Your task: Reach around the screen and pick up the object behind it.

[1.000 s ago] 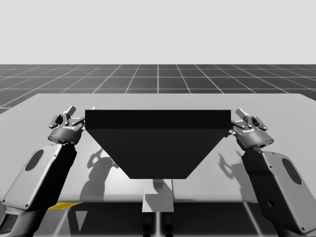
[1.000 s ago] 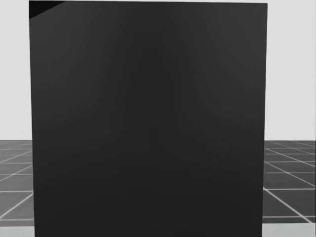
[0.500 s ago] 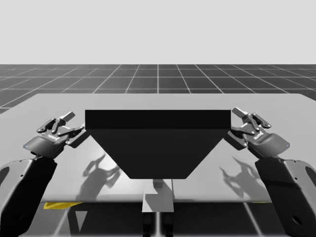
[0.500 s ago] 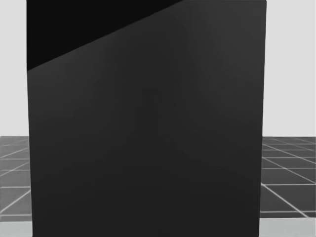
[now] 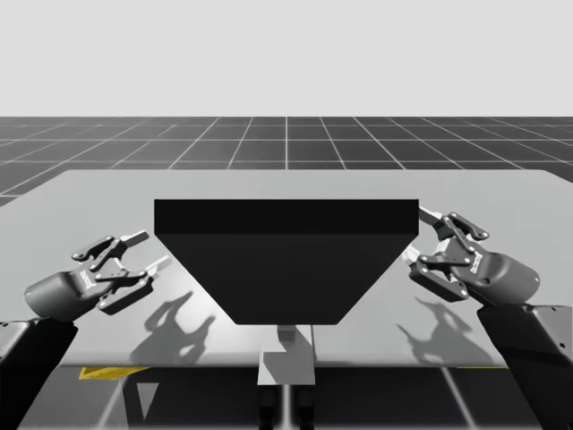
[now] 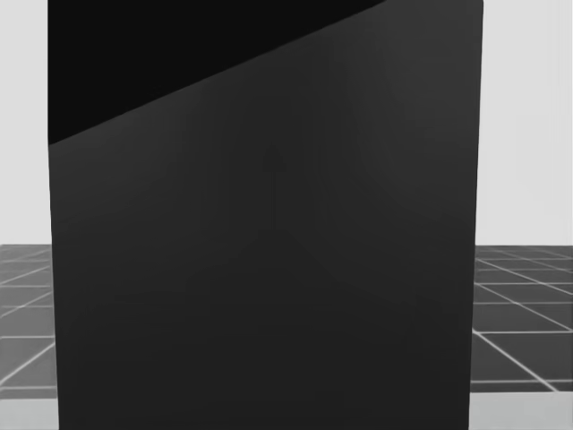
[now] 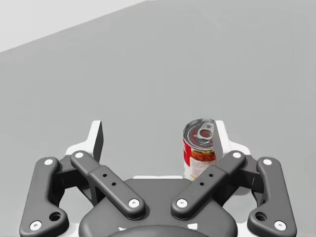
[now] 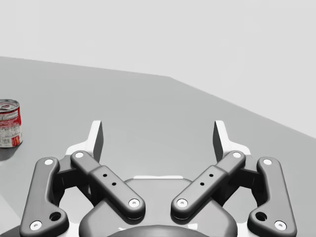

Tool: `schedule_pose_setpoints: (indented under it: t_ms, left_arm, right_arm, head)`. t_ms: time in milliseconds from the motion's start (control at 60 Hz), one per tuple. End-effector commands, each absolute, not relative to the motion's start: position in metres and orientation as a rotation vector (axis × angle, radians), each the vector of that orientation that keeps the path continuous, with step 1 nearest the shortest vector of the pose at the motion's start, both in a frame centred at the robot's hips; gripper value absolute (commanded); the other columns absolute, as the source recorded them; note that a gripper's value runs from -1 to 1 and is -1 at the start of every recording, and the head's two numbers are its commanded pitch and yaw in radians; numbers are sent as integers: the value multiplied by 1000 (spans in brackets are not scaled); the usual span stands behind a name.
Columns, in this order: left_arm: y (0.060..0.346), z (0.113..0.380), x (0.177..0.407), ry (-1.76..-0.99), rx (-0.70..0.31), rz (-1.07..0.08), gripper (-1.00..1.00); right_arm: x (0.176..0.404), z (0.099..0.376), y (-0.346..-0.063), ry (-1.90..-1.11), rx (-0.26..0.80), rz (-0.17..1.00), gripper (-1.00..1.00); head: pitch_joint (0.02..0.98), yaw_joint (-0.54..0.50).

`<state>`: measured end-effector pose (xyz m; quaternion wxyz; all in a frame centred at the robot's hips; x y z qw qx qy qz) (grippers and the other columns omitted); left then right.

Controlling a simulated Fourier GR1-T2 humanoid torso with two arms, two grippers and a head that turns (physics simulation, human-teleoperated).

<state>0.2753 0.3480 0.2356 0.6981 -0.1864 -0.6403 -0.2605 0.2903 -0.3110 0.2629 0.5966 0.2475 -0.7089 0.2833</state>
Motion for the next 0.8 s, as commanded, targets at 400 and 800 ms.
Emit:
schedule_pose_setpoints:
  t_ms: [400, 800]
  left_arm:
    - [321, 201, 301, -1233, -456, -722, -1000]
    - [284, 168, 339, -1147, -483, -766, -1000]
  right_arm:
    - [284, 258, -308, -1627, 601, 738, -1000]
    - [283, 257, -307, -1633, 600, 751, -1000]
  head:
    - [85, -30]
    - [100, -41]
